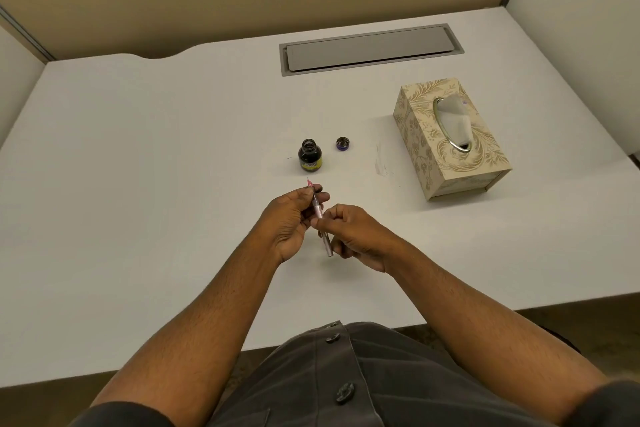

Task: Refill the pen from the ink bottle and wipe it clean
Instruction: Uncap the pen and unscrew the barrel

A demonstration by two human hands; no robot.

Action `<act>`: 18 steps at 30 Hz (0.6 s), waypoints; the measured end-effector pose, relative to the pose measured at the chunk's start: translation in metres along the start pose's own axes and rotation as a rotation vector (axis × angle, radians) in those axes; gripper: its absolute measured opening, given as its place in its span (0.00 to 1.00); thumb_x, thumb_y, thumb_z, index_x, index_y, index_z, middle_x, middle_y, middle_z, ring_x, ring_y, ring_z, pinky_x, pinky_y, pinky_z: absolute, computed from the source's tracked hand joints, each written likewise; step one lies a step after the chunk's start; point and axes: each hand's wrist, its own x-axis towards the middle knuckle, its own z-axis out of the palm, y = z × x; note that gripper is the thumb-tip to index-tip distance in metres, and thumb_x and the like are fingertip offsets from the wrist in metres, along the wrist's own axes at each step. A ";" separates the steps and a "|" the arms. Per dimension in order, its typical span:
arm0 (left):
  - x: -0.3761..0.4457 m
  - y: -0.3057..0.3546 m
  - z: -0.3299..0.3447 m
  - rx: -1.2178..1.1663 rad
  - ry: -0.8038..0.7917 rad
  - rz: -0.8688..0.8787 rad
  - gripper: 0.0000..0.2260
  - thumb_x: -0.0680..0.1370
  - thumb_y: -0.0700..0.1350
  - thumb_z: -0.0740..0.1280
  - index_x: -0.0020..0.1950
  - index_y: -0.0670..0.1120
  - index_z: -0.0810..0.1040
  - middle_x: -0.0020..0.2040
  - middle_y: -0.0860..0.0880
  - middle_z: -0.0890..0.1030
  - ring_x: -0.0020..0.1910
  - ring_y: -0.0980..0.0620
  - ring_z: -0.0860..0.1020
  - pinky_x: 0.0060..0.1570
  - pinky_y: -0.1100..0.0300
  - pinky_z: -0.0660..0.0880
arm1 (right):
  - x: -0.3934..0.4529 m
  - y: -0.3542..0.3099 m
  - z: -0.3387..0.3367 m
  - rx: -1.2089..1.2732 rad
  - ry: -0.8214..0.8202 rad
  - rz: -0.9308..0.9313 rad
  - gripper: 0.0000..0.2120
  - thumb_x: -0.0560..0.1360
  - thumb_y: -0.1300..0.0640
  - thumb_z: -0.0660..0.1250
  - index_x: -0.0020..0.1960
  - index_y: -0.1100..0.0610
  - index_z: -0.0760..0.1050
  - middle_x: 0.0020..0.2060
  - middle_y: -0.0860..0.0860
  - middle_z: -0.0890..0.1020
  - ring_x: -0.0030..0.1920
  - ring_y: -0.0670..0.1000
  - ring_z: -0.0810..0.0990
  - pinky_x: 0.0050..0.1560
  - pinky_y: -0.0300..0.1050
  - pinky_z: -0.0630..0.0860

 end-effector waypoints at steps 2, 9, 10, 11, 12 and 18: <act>0.000 0.000 -0.001 -0.011 0.006 -0.005 0.09 0.82 0.39 0.59 0.51 0.40 0.79 0.45 0.44 0.83 0.46 0.51 0.81 0.49 0.58 0.77 | -0.002 -0.002 0.000 0.043 -0.044 0.038 0.11 0.78 0.54 0.63 0.54 0.62 0.76 0.44 0.56 0.83 0.26 0.47 0.72 0.27 0.38 0.65; 0.000 -0.001 -0.003 -0.025 0.017 -0.014 0.08 0.81 0.39 0.60 0.52 0.40 0.79 0.46 0.44 0.83 0.49 0.50 0.81 0.51 0.58 0.77 | -0.004 -0.001 -0.002 -0.018 -0.035 0.006 0.05 0.77 0.59 0.64 0.49 0.60 0.75 0.45 0.57 0.86 0.25 0.46 0.71 0.27 0.38 0.64; 0.000 -0.001 -0.002 -0.022 0.015 -0.012 0.08 0.81 0.39 0.60 0.52 0.41 0.79 0.46 0.44 0.83 0.48 0.50 0.81 0.50 0.58 0.77 | -0.003 0.000 -0.002 -0.020 -0.026 0.003 0.05 0.76 0.58 0.65 0.49 0.59 0.75 0.45 0.57 0.86 0.25 0.46 0.71 0.27 0.39 0.64; -0.001 0.000 -0.002 -0.016 0.015 -0.011 0.09 0.81 0.39 0.60 0.52 0.41 0.79 0.46 0.44 0.83 0.48 0.51 0.81 0.49 0.58 0.76 | -0.003 0.000 -0.002 -0.011 -0.023 0.003 0.06 0.76 0.57 0.67 0.50 0.59 0.74 0.45 0.57 0.86 0.25 0.46 0.71 0.27 0.39 0.64; -0.001 0.000 -0.002 -0.011 0.016 -0.012 0.09 0.81 0.39 0.60 0.52 0.41 0.79 0.46 0.44 0.83 0.48 0.50 0.81 0.48 0.59 0.76 | -0.003 0.000 -0.002 0.006 -0.026 0.006 0.08 0.77 0.56 0.67 0.51 0.59 0.74 0.44 0.56 0.86 0.25 0.46 0.71 0.27 0.39 0.64; 0.001 -0.001 -0.002 0.019 0.022 -0.014 0.08 0.81 0.39 0.60 0.52 0.40 0.79 0.46 0.44 0.83 0.47 0.50 0.80 0.45 0.58 0.76 | -0.005 -0.001 -0.001 0.028 -0.052 0.008 0.11 0.78 0.58 0.61 0.53 0.64 0.78 0.41 0.55 0.84 0.25 0.47 0.71 0.27 0.38 0.64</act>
